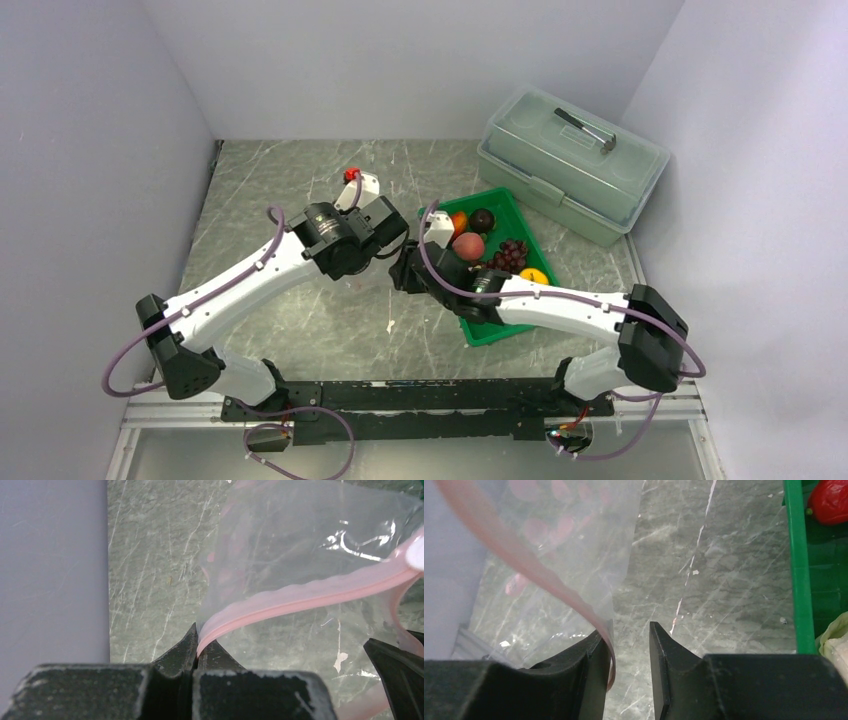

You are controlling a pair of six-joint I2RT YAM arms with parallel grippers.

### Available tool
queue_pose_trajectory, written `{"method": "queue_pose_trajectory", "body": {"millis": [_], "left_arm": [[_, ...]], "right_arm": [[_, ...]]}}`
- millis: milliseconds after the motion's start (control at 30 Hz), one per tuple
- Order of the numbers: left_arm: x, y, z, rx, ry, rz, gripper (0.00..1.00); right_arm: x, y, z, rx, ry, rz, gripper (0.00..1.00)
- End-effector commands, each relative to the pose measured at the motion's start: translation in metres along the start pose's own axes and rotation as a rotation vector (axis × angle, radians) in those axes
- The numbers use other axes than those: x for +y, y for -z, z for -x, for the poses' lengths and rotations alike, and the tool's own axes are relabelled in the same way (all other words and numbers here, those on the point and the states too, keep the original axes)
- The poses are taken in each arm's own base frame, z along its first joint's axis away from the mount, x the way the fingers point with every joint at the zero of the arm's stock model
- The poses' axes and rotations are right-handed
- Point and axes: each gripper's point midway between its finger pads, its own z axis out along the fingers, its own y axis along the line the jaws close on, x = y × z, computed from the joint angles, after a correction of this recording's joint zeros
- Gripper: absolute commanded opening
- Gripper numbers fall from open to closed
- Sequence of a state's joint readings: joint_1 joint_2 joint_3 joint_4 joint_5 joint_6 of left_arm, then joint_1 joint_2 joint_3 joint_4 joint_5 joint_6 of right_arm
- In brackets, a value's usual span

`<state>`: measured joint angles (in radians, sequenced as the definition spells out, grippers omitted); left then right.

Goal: Place the food in the zip-top bag and seal the zipper
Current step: Open the zipper of the food storage bag.

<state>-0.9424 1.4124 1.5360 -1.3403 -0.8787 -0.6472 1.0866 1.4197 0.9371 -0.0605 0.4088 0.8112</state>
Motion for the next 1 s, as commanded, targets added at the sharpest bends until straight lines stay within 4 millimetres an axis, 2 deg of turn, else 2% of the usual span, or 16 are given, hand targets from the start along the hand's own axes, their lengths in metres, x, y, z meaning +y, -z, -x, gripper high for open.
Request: {"method": "queue_pose_trajectory", "body": {"millis": [0,167,367,433,500,667,967], "left_arm": [[-0.005,-0.003,0.002,-0.009,0.0,0.012,0.0],[-0.006,-0.004,0.002,-0.01,-0.006,0.016,0.0],[-0.007,-0.002,0.005,-0.017,0.004,0.004,0.0],[-0.007,-0.001,0.005,-0.018,0.005,0.0,0.0],[-0.007,-0.001,0.006,-0.018,0.004,0.0,0.0],[-0.008,0.0,0.006,-0.015,0.009,-0.005,0.0],[-0.012,0.002,0.006,-0.01,0.03,-0.032,0.0]], "right_arm": [[0.007,0.017,0.028,-0.072,-0.014,0.028,0.37],[0.015,0.037,0.049,-0.116,-0.022,0.063,0.43],[0.034,0.065,0.071,-0.163,-0.062,0.18,0.43],[0.047,0.072,0.077,-0.169,-0.073,0.238,0.35],[0.059,0.076,0.081,-0.162,-0.079,0.281,0.22],[0.084,0.069,0.087,-0.151,-0.087,0.332,0.0],[0.11,0.053,0.088,-0.13,-0.143,0.384,0.0]]}}
